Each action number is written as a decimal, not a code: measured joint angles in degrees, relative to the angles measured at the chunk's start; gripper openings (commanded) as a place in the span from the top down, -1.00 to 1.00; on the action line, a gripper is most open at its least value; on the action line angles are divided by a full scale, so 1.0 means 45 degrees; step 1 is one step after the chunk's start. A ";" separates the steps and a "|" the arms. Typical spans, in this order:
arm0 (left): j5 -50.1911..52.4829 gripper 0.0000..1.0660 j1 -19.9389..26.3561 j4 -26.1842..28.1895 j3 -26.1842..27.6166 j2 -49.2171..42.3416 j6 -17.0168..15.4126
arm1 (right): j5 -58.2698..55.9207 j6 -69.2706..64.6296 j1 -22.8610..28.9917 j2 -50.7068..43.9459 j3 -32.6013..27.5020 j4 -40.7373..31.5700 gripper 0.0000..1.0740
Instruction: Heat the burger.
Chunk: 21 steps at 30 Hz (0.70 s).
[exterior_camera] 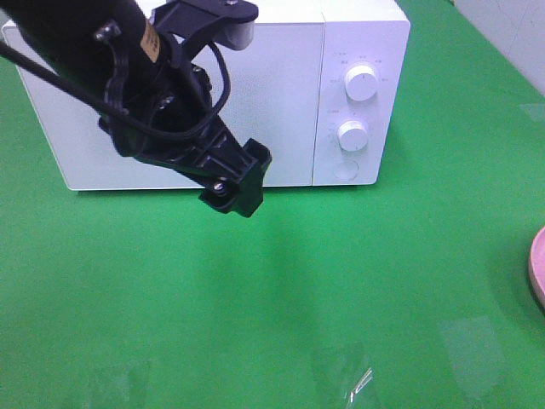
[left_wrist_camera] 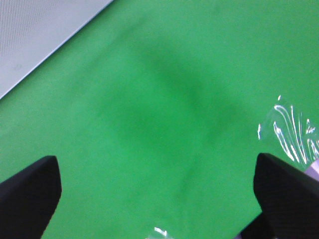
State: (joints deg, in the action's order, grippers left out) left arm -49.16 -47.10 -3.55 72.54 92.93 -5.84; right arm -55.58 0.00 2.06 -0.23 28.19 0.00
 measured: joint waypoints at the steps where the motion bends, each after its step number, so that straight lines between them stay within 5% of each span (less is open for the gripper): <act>1: 0.0000 -0.83 0.0000 0.0000 0.0000 0.0000 0.0000 | 0.0000 0.0000 0.0000 0.0000 0.0000 0.0000 -0.41; 7: -0.1553 -0.83 0.0993 0.0166 0.0000 -0.0509 -0.0535 | 0.0000 0.0000 0.0000 0.0000 0.0000 0.0000 -0.41; 12: -0.3323 -0.83 0.2954 0.0700 0.0000 -0.1235 -0.0662 | 0.0000 0.0000 0.0000 0.0000 0.0000 0.0000 -0.40; 21: -0.4495 -0.83 0.6290 0.0700 0.0000 -0.2916 0.0051 | 0.0000 0.0000 0.0000 0.0000 0.0000 0.0000 -0.40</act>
State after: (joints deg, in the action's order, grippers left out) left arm -69.39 -18.79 -0.40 72.54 79.81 -5.61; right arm -55.58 0.00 2.06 -0.23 28.19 0.00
